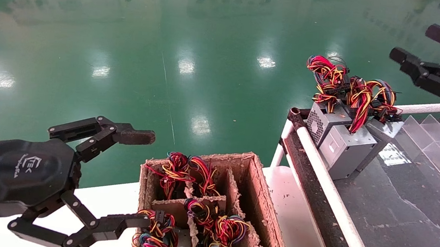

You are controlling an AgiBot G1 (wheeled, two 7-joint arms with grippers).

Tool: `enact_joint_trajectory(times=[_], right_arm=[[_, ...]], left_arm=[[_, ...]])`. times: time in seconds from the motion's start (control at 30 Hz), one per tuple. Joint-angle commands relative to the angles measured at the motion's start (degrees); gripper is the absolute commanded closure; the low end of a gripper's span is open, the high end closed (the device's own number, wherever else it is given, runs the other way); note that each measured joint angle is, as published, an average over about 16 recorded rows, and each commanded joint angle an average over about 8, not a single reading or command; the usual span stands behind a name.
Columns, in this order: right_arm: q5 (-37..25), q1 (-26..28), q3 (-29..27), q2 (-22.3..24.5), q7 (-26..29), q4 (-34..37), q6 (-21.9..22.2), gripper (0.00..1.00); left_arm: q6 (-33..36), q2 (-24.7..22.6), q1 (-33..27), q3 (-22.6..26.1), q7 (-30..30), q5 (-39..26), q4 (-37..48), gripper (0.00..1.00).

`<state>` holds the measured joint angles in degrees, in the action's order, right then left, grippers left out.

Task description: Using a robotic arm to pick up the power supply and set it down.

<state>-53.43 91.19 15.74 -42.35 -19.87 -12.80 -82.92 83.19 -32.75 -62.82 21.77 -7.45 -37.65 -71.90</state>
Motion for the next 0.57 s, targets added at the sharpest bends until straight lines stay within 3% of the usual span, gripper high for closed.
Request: enact_joint_trajectory(times=[0.03,0.57], right_arm=[[0.46,-1.18,0.01,0.29,1.22,-2.43,-0.11,0.0],[3.81,-9.76,0.09,2.41,10.09,-20.02,-0.91,0.0]], left_arm=[[0.0,0.0,0.0,0.0,0.0,0.0,0.0,0.0],[0.0,0.0,0.0,0.0,0.0,0.0,0.0,0.0]])
